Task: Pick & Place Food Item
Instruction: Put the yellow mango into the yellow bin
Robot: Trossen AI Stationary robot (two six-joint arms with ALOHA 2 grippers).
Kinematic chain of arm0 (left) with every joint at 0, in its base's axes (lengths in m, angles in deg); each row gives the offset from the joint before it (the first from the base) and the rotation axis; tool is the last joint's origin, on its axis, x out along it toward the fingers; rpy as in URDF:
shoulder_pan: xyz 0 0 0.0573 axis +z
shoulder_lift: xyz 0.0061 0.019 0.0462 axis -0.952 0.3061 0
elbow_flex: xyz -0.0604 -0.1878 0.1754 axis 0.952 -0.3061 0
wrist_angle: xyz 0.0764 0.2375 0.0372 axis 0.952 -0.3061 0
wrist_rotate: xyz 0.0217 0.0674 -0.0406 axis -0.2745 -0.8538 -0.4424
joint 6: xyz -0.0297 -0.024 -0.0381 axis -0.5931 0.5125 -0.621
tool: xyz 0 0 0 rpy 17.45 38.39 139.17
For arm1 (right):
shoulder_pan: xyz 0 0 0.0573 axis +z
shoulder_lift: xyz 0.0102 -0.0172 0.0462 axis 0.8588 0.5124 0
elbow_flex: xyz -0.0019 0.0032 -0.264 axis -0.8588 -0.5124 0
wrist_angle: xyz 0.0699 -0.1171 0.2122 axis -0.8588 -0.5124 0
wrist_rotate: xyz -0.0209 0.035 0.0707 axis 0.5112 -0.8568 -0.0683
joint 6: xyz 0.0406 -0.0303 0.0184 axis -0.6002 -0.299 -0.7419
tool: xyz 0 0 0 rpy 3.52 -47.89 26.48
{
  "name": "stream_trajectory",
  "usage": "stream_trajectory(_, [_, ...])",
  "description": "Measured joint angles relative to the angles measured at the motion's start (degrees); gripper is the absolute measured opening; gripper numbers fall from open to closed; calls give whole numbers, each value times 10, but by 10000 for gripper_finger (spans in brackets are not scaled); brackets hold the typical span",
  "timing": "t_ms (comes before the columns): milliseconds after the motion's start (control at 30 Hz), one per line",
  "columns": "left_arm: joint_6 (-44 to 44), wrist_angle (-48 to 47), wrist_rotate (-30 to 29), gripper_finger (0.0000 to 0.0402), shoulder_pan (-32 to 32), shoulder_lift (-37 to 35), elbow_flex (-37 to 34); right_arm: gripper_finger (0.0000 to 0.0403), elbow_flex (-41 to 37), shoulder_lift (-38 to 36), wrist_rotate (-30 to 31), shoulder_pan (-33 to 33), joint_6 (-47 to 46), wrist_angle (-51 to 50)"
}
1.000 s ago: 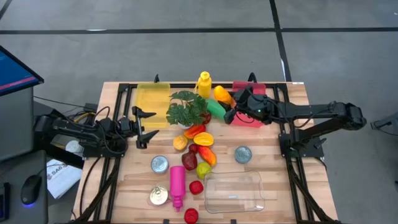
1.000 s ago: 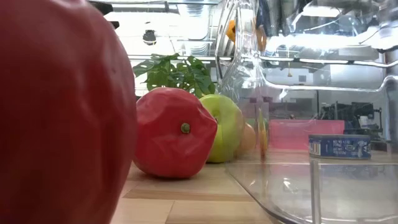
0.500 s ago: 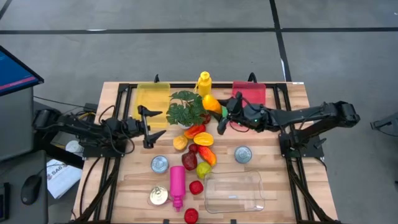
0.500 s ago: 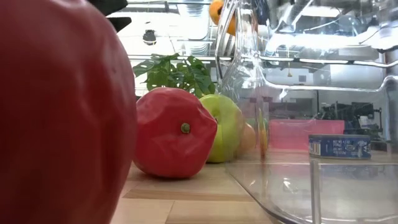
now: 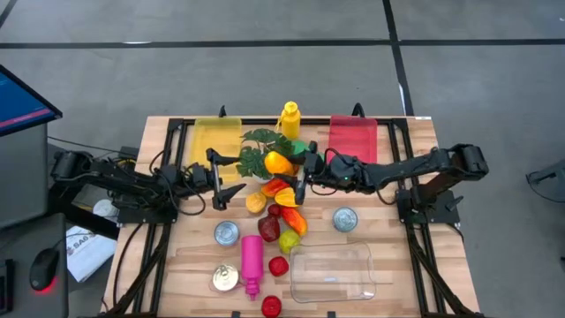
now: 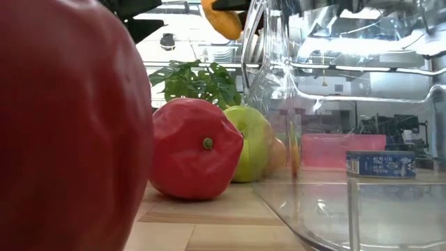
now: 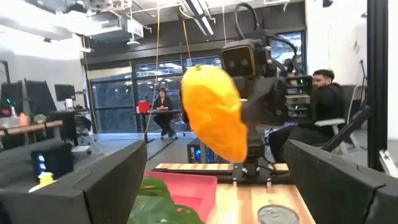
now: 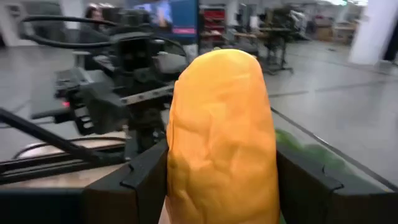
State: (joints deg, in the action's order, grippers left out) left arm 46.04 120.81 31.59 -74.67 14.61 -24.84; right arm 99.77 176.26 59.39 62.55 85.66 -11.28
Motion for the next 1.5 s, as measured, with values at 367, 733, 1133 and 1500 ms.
stream_trajectory(367, [-53, 26, 0, 369, 0, 72, 56, 235, 0, 27, -37, 5, -10, 56])
stream_trajectory(733, [-52, 28, 37, 369, 0, 117, 92, 235, 0, 25, -44, 8, 3, 69])
stream_trajectory(1133, [-52, 32, 101, 369, 0, 125, 109, 235, 0, 32, -102, 7, 1, 72])
stream_trajectory(1500, [-66, 33, 105, 369, -1, 128, 109, 235, 0, 32, -101, 8, -2, 75])
